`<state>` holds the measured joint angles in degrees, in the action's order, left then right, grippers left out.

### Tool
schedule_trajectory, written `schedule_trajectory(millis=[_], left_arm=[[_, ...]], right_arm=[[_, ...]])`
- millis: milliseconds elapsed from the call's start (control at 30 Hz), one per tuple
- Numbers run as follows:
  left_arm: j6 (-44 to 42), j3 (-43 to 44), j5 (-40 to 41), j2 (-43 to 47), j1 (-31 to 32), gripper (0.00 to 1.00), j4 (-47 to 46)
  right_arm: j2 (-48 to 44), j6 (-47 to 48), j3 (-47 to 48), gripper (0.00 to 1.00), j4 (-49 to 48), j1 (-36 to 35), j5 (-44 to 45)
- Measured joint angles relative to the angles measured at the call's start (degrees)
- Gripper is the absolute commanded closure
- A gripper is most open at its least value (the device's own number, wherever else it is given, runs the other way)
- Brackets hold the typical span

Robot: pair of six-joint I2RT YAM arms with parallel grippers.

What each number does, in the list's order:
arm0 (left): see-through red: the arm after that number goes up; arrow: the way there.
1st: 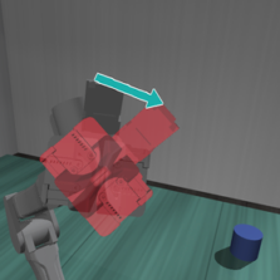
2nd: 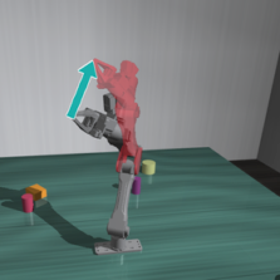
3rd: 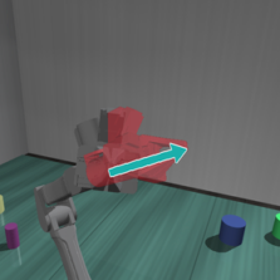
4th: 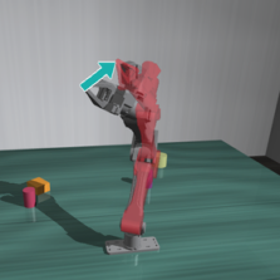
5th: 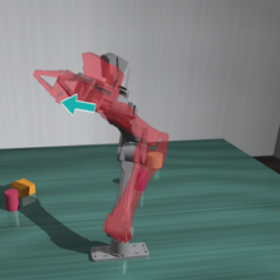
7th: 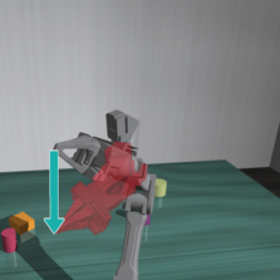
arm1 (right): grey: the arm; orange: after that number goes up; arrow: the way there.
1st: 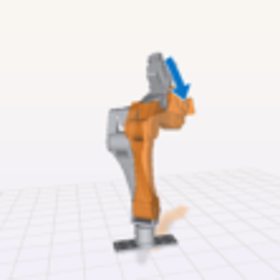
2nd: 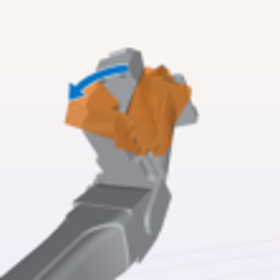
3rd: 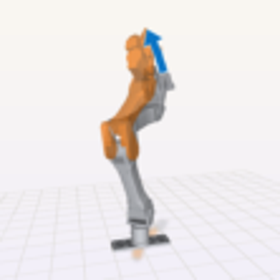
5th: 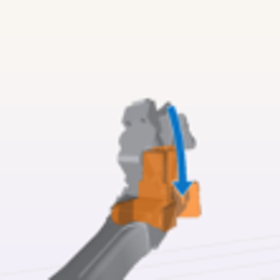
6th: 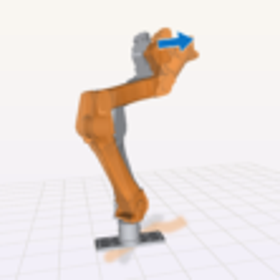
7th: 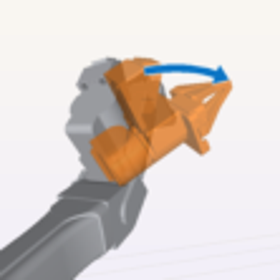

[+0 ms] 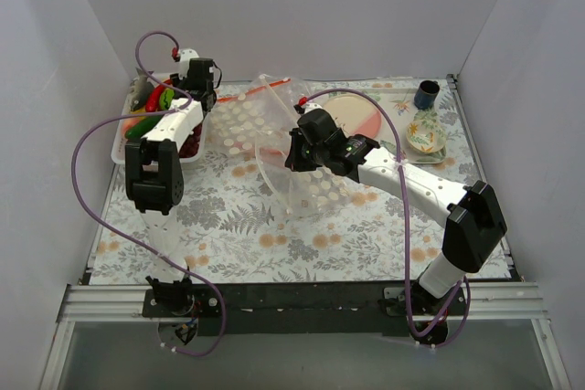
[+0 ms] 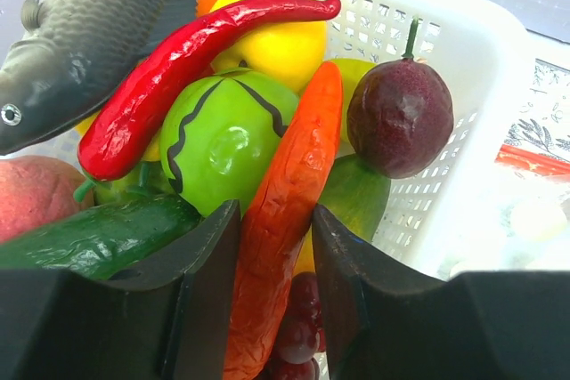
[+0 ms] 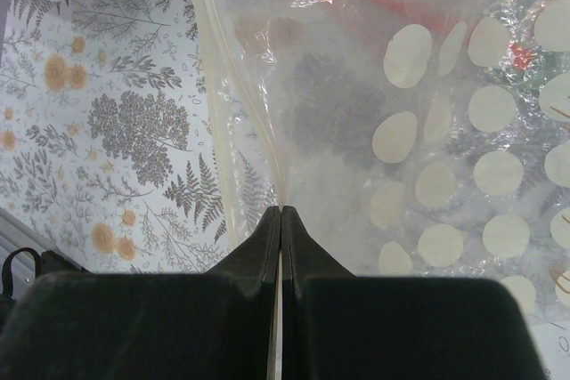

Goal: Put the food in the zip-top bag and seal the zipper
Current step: Pick up the fake vegetable from the bin.

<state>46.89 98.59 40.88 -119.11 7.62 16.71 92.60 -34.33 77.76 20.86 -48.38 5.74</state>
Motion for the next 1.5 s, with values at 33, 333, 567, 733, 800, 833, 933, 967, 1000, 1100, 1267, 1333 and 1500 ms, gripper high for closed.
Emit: schedule_trajectory(millis=[33,333,567,733,800,833,933,967,1000,1100,1267,1333,1500], left_arm=[[-0.02,0.0,-0.02,0.09,0.02,0.69,-0.02],[-1.09,0.61,-0.04,0.22,0.37,0.72,0.0],[-2.23,2.19,0.13,1.14,0.5,0.74,-0.02],[-2.6,3.34,0.26,2.75,0.5,0.78,0.0],[-2.58,3.74,0.26,3.69,0.5,0.8,-0.04],[-2.58,3.82,0.24,4.24,0.52,0.8,-0.02],[-2.12,4.22,0.09,5.92,0.55,0.84,0.09],[-1.62,4.33,-0.28,6.58,0.59,0.85,0.22],[-0.87,4.37,-0.94,7.3,0.61,0.86,0.57],[2.95,4.2,-4.2,10.32,0.7,0.9,2.99],[12.92,-1.53,-14.08,21.68,0.81,0.92,5.33],[17.42,-5.79,-18.51,28.11,0.94,0.95,5.09],[27.71,-18.14,-28.22,42.97,3.04,0.94,-0.46]], right_arm=[[0.0,0.0,0.0,0.99,0.0,0.0,0.0],[0.0,0.0,0.0,0.99,-0.04,0.0,0.0],[0.0,-0.02,-0.04,0.99,-0.11,0.0,0.0],[0.02,-0.02,-0.09,0.99,-0.5,0.0,0.0],[0.0,-0.04,-0.09,0.99,-0.52,0.0,0.02],[0.0,-0.04,-0.09,0.99,-0.55,0.0,0.02],[0.02,-0.04,-0.09,0.99,-0.76,0.0,0.07],[0.02,-0.04,-0.09,0.99,-0.94,0.0,0.07],[0.02,-0.04,-0.09,0.99,-1.07,0.0,0.07],[0.07,-0.07,-0.07,0.99,-1.4,0.0,0.09],[1.16,-0.39,1.22,0.99,-1.2,0.0,0.26],[2.14,-0.59,2.89,0.99,-1.09,0.0,0.42],[5.46,-2.93,9.07,0.99,-0.85,0.0,-0.37]])
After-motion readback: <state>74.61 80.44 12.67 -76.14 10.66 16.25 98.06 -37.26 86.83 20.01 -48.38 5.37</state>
